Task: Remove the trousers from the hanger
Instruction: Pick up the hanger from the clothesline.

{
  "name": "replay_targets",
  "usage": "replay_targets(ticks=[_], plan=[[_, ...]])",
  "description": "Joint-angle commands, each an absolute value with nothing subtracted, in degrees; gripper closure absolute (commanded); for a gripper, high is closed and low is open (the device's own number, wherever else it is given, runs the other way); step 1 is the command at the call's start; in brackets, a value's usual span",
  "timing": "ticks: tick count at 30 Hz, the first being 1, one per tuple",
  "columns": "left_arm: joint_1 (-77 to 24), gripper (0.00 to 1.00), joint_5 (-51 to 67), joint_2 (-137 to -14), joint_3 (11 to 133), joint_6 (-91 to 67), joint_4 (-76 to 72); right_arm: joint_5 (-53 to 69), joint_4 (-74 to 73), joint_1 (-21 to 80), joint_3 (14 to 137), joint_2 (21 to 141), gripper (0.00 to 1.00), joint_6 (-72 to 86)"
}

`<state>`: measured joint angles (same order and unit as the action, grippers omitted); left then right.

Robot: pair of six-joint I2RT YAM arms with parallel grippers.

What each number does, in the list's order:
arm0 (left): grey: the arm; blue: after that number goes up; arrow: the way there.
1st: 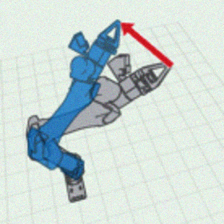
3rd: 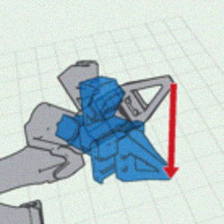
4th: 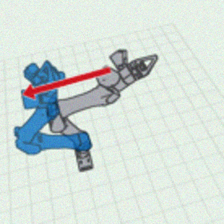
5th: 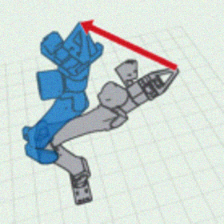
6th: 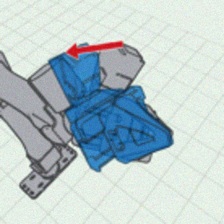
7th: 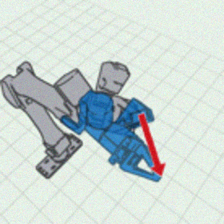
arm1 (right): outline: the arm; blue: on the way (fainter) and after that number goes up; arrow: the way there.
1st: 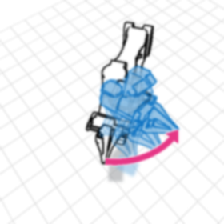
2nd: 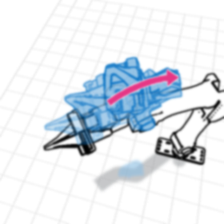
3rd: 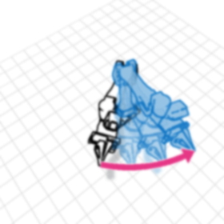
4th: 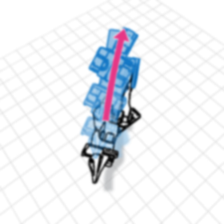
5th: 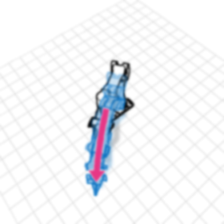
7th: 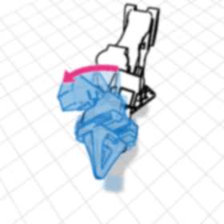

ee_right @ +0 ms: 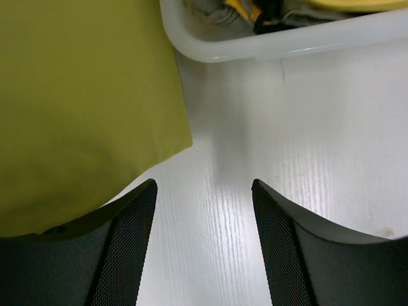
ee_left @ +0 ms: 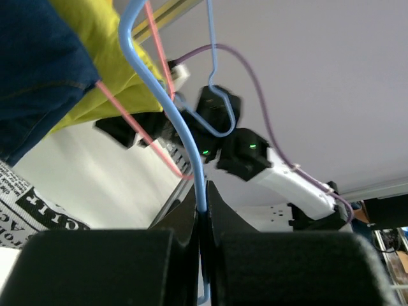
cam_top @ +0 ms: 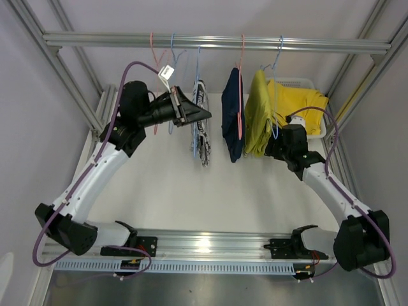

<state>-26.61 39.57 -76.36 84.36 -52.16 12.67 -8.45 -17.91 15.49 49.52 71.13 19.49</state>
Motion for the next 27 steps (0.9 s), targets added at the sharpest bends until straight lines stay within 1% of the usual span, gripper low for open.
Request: replay_targets(ticks=[1, 7, 10, 14, 17, 18, 19, 21, 22, 24, 25, 27], plan=[[-26.37, 0.99, 37.80, -69.10, 80.01, -46.67, 5.62, -14.14, -20.38, 16.43, 52.29, 65.23, 0.34, 19.95], [-26.37, 0.99, 35.77, -64.78, 75.24, -42.90, 10.02, -19.15, -26.97, 18.98, 58.18, 56.80, 0.34, 17.41], [-26.37, 0.99, 34.90, -62.06, 71.81, -41.93, 10.02, -21.88, -29.88, 21.61, 60.73, 52.67, 0.34, 16.88], [-26.28, 0.99, 34.10, -59.07, 67.06, -41.04, 8.97, -22.15, -31.11, 26.44, 62.05, 47.73, 0.34, 16.18], [-26.37, 0.99, 33.75, -57.13, 63.11, -40.43, 7.65, -24.25, -30.41, 33.29, 62.14, 46.41, 0.34, 15.21], [-26.37, 0.99, 33.58, -56.35, 62.41, -40.17, 7.21, -27.30, -29.89, 38.44, 62.14, 46.49, 0.33, 14.68], [-26.37, 0.99, 33.23, -55.99, 60.31, -39.82, 6.95, -29.60, -29.27, 41.45, 61.96, 46.67, 0.33, 14.24], [-26.37, 0.99, 32.61, -55.37, 58.81, -39.12, 5.54, -35.21, -27.16, 48.04, 62.22, 48.59, 0.31, 12.58], [-26.37, 0.99, 32.09, -55.11, 57.32, -38.68, 5.10, -40.20, -26.64, 54.78, 63.27, 49.65, 0.31, 11.79], [-26.28, 0.99, 31.90, -55.28, 56.78, -38.06, 4.75, -46.99, -25.75, 61.66, 65.03, 53.67, 0.30, 10.20], [-26.28, 0.99, 32.08, -55.63, 56.78, -37.71, 4.75, -52.50, -25.75, 67.44, 65.91, 55.27, 0.29, 9.93], [-26.19, 0.99, 32.25, -56.07, 56.95, -37.53, 4.57, -57.19, -26.63, 72.05, 68.46, 59.82, 0.26, 9.67]])
